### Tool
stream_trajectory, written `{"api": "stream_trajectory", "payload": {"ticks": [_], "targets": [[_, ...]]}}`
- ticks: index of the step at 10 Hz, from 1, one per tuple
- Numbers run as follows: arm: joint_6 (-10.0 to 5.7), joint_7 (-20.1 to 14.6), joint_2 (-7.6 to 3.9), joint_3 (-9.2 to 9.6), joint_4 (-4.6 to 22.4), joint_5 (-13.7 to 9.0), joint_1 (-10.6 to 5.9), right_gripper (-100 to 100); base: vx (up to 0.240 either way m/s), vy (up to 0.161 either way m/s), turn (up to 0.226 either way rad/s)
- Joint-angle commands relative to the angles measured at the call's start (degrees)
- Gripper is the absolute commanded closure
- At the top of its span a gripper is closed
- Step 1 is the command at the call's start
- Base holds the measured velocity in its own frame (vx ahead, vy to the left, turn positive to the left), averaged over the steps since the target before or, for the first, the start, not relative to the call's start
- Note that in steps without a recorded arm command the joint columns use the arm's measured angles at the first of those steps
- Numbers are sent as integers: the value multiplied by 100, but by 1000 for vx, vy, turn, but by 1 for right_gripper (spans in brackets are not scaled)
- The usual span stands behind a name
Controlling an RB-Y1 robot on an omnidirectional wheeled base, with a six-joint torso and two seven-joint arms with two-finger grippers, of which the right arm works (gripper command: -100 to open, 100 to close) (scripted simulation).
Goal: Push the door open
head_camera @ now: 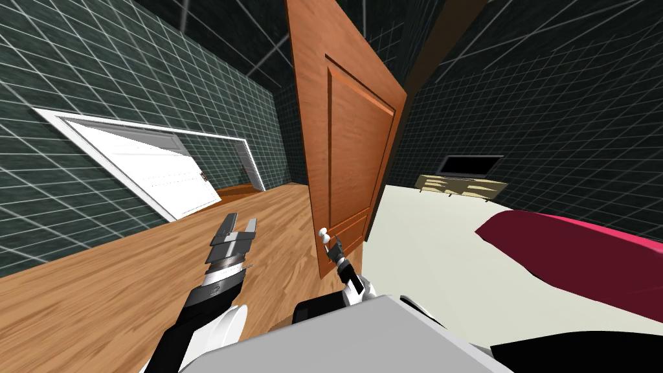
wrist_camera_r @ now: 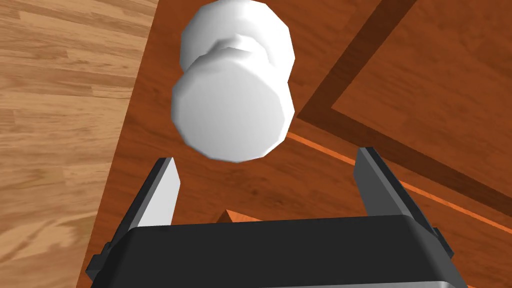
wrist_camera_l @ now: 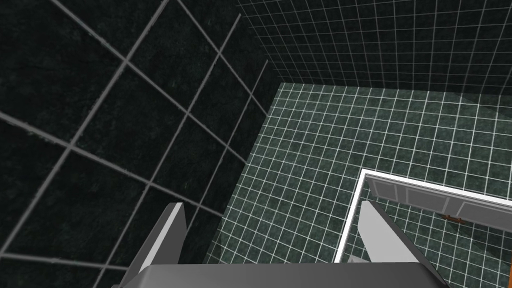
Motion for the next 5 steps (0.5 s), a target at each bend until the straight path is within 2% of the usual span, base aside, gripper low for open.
{"api": "stream_trajectory", "payload": {"ticks": [1, 5], "targets": [[-15, -252, 35, 116, -63, -125, 49, -100, -96, -96, -1], [-24, -882, 178, 429, -276, -461, 195, -100, -79, -90, -1]]}}
